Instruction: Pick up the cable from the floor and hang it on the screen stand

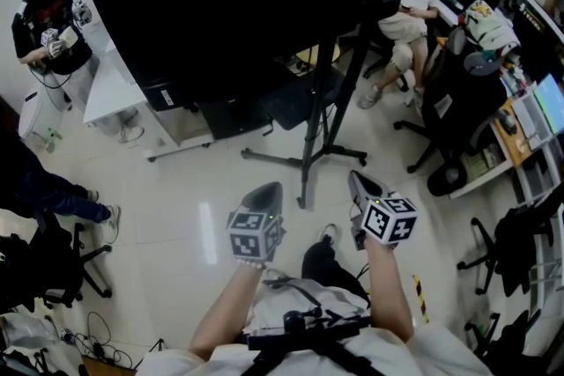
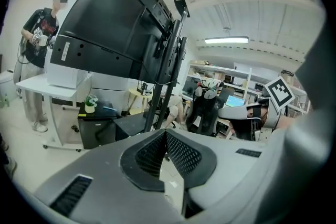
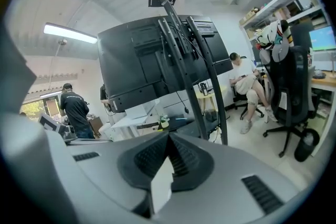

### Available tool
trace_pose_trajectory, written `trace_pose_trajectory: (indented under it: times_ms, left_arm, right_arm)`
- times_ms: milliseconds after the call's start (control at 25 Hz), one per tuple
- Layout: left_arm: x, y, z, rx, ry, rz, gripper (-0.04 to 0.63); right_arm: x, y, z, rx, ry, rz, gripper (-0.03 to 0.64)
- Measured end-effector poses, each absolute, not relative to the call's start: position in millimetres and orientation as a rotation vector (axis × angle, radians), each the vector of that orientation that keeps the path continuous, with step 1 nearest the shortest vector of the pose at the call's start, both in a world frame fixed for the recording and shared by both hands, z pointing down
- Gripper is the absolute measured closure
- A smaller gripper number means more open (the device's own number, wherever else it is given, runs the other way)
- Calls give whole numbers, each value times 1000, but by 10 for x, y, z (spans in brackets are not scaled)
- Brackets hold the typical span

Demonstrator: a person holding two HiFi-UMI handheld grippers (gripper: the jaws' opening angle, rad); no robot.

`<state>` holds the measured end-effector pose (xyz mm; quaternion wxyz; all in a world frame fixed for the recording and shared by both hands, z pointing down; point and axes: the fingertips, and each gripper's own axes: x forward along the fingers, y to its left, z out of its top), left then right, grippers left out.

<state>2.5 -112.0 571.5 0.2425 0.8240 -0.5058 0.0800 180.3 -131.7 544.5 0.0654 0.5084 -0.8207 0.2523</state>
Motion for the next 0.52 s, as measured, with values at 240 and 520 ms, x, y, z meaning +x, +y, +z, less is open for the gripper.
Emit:
trace_pose_trajectory:
  times_ms: [240,520]
  left_arm:
    - [24,-1116,5690,2245,-1391,215,594]
    - [0,-1167,5691,2237,-1406,212,594]
  right_arm:
    - [1778,-1316,5452,1509,-2489,775,614]
    - [1748,-1381,5444,1496,-2497,769,614]
